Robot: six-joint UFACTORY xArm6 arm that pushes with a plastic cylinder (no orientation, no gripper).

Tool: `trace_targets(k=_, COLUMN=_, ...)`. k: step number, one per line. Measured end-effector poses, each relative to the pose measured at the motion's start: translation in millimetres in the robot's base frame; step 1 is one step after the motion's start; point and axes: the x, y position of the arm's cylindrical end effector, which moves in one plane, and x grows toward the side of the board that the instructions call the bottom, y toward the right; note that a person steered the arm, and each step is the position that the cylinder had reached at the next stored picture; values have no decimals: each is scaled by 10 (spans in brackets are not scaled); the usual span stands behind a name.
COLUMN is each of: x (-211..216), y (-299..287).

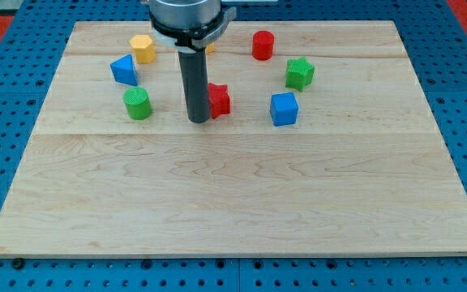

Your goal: Move your arm towards green circle

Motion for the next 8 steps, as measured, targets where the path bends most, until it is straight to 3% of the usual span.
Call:
trace_targets(k=2, x=619, y=-263)
trace_targets(k=3, x=852, y=-668)
trace_targets(k=5, x=835, y=-1570)
trace_targets(k=8, x=835, y=-1742)
